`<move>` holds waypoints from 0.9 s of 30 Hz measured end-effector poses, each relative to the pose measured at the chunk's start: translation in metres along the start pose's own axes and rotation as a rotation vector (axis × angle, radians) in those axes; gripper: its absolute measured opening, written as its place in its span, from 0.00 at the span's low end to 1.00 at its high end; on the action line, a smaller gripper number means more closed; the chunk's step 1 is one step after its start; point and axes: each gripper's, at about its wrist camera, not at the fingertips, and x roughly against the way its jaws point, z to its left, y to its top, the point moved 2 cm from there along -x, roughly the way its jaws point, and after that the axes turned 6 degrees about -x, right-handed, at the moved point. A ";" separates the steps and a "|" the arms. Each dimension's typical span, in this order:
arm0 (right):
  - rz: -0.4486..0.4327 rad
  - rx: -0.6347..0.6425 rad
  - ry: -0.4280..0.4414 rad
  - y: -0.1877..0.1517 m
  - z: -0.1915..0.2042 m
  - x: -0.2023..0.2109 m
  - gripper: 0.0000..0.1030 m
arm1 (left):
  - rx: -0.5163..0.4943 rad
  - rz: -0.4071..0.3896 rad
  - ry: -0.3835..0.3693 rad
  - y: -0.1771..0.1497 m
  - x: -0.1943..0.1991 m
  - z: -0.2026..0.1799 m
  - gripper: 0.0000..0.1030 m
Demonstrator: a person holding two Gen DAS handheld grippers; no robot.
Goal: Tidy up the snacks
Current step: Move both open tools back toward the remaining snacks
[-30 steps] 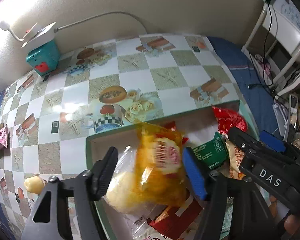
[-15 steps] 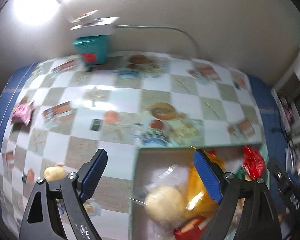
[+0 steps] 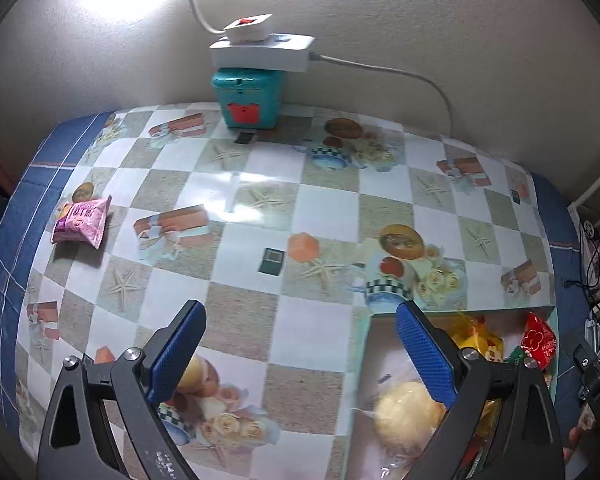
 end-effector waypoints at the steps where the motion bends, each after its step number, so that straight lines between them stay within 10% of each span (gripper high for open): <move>1: 0.000 0.002 0.003 0.000 0.002 0.001 1.00 | 0.008 0.003 -0.007 0.000 0.000 0.004 0.93; 27: 0.002 0.302 0.191 -0.056 0.169 0.026 1.00 | 0.048 0.004 0.201 -0.016 0.041 0.156 0.93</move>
